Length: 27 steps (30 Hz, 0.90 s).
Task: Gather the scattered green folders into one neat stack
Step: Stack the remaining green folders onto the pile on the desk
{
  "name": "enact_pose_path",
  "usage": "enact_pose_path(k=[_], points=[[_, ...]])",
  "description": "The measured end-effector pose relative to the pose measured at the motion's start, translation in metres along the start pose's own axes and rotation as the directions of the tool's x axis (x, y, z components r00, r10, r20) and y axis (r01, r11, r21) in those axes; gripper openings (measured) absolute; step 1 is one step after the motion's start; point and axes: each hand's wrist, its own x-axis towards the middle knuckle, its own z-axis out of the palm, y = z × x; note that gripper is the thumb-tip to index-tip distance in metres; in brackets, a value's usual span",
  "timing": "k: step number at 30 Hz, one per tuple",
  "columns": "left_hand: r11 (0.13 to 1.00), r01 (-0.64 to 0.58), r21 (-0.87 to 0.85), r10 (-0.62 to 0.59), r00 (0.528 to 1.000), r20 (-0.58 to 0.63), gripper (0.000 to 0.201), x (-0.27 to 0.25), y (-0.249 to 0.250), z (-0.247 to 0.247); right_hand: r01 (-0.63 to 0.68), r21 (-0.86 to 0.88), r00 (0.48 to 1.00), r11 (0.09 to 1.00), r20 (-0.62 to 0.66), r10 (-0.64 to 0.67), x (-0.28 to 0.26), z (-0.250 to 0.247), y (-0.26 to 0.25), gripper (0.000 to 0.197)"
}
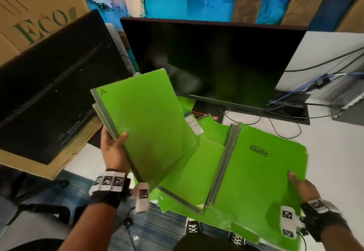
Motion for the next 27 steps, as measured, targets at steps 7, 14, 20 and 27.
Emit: enact_pose_path(k=[7,14,20,27], points=[[0.996,0.026,0.083,-0.056,0.918,0.393,0.051,-0.006,0.031,0.085,-0.047,-0.005,0.998,0.999,0.041,0.047,-0.006,-0.004,-0.005,0.071],[0.943,0.133,0.304,-0.311,0.676,0.668,0.054,-0.068,-0.065,0.180,-0.035,0.038,0.995,0.999,0.095,0.032,-0.013,-0.010,-0.009,0.060],[0.814,0.048,0.579,-0.476,0.628,0.616,0.058,-0.100,-0.135,0.196,-0.038,0.059,0.994,0.998,0.100,0.032,-0.025,-0.017,-0.018,0.070],[0.645,-0.134,0.752,-0.501,0.668,0.550,0.061,-0.124,-0.169,0.194,-0.101,0.175,0.993,0.979,0.082,0.088,-0.022,-0.010,-0.018,0.071]])
